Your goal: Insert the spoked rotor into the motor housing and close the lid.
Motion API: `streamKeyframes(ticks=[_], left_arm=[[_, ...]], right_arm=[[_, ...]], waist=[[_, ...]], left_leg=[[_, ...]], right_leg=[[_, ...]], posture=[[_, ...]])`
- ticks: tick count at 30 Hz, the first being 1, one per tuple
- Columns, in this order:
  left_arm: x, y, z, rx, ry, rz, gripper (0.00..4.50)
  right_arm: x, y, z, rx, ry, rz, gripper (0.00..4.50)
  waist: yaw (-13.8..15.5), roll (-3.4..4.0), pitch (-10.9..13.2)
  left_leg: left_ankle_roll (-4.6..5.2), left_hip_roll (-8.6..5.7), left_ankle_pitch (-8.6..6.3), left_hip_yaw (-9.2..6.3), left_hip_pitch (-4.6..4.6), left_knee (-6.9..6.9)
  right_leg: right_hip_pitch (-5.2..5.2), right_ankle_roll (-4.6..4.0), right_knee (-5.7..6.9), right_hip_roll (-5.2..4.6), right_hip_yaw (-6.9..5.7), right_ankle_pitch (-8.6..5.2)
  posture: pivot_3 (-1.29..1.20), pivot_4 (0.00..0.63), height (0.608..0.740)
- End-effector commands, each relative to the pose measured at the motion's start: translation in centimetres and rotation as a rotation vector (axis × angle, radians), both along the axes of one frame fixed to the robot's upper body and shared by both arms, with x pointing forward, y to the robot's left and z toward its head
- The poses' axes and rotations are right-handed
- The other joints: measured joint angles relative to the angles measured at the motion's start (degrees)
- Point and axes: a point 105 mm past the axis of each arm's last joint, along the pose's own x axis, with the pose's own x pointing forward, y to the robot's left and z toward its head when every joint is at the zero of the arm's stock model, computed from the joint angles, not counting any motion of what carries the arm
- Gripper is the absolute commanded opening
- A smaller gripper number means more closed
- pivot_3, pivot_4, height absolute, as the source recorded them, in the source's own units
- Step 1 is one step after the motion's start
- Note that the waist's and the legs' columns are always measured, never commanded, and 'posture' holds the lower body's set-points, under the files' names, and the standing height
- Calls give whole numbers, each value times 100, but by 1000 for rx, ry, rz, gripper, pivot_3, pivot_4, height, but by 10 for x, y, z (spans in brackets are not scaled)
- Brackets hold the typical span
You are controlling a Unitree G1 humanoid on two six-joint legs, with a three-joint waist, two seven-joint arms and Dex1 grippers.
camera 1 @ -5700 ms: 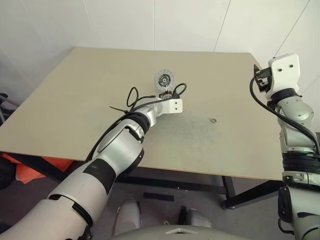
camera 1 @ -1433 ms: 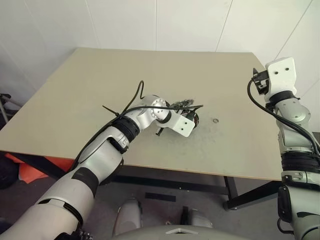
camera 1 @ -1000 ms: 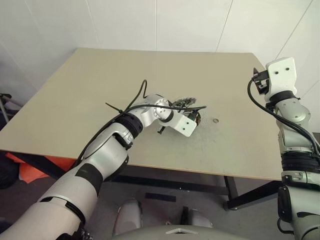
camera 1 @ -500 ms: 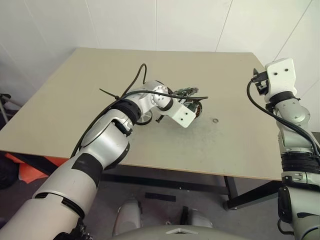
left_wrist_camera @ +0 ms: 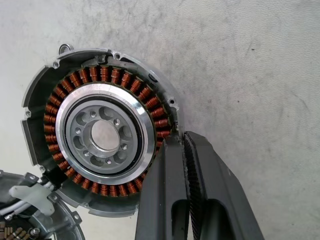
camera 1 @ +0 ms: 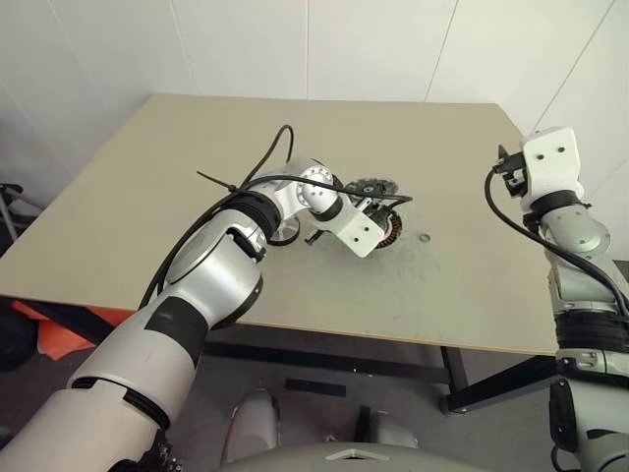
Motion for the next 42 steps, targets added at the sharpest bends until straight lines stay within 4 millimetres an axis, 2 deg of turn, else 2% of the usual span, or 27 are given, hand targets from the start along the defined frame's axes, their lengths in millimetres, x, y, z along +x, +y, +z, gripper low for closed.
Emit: streamKeyframes(ticks=[1,12,25,29,33,38,42], left_arm=[[4,-9,19,-44,-61,-12,42],[16,-7,12,-14,-101,81,42],[14,-6,0,36,-109,73,42],[14,-5,-1,40,-118,58,964],[15,-6,-1,35,-119,79,2345],[10,-7,11,14,-77,43,2345],[2,-18,49,-122,-2,8,2345]], right_arm=[[-6,-1,24,-22,-80,-8,2661],[-10,-3,23,-28,-77,-21,2661],[-17,-7,22,-31,-75,-43,2661],[-17,-7,21,-33,-74,-46,2661],[-17,-6,22,-35,-77,-45,2661],[-16,-5,21,-36,-73,-45,2661],[-14,-4,20,-35,-69,-41,2661]], waist=[[-1,0,0],[0,0,0],[6,0,0],[5,0,0],[5,0,0],[6,0,0],[8,-1,0]], left_leg=[[0,0,0,0,0,0],[0,-1,0,0,0,1],[1,0,0,-1,0,1],[1,-1,0,-1,2,1],[1,-1,1,-1,3,3],[1,-1,1,-2,3,3],[2,-2,1,-1,2,3]], right_leg=[[0,0,0,0,0,0],[0,0,1,0,-1,0],[0,0,1,-1,-1,0],[3,0,1,-1,-2,0],[5,0,2,-1,-2,0],[5,1,2,-1,-2,0],[5,1,2,-4,-2,0]], posture=[[0,0,740],[0,0,740],[0,0,740],[0,0,740],[0,0,740],[0,0,740],[0,0,740]])
